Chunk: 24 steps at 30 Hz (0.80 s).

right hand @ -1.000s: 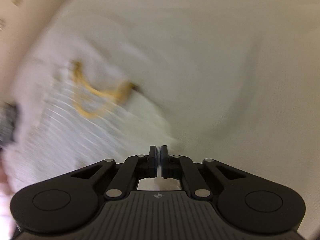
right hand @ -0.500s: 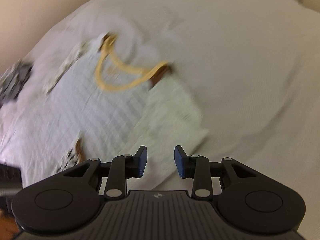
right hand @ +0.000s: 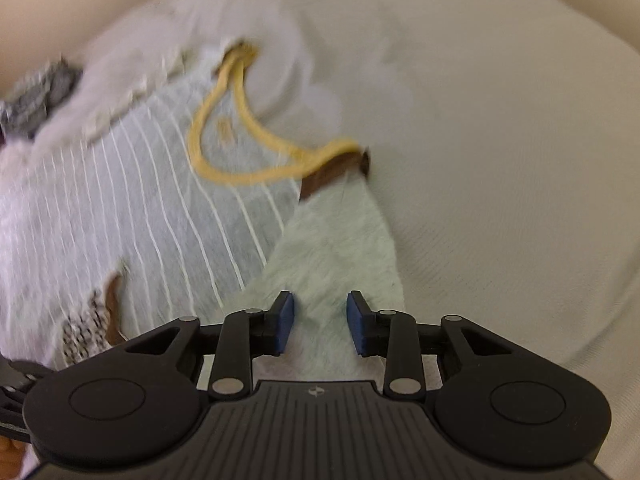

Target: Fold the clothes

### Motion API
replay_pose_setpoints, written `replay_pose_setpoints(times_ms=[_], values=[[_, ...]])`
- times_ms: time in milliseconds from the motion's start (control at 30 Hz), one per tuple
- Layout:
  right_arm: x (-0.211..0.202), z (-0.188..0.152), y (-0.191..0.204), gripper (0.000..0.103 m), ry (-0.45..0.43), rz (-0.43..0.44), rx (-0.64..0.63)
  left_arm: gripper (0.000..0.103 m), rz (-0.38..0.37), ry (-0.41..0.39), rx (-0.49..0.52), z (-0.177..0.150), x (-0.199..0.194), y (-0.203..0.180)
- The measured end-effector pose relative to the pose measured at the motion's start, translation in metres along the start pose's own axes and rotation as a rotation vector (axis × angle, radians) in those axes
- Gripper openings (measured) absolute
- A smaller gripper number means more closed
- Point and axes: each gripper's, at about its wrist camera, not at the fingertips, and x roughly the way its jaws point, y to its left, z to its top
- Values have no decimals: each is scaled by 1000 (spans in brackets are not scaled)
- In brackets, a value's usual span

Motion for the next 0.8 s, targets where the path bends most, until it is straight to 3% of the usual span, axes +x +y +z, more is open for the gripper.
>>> replay_pose_setpoints(times_ms=[200, 300, 400, 467, 567, 667, 733, 800], values=[[-11, 14, 2, 4, -140, -91, 52, 4, 12, 3, 15, -2, -4, 0], [-26, 9, 4, 14, -191, -101, 82, 4, 19, -4, 67, -2, -15, -7], [-46, -7, 3, 33, -232, -112, 137, 4, 20, -28, 143, -1, -27, -19], [-56, -21, 3, 33, -250, -129, 183, 5, 12, -42, 196, 3, -26, -29], [-54, -40, 0, 32, -225, -100, 254, 5, -8, -12, 265, 9, -7, -40], [-34, -51, 6, 30, -136, -83, 193, 5, 40, 87, 327, 7, 20, -42], [-27, -59, 4, 31, -81, -149, 182, 5, 48, 110, 352, 4, 24, -42], [-35, -63, 1, 32, -101, -171, 211, 5, 28, 95, 366, 3, 15, -46]])
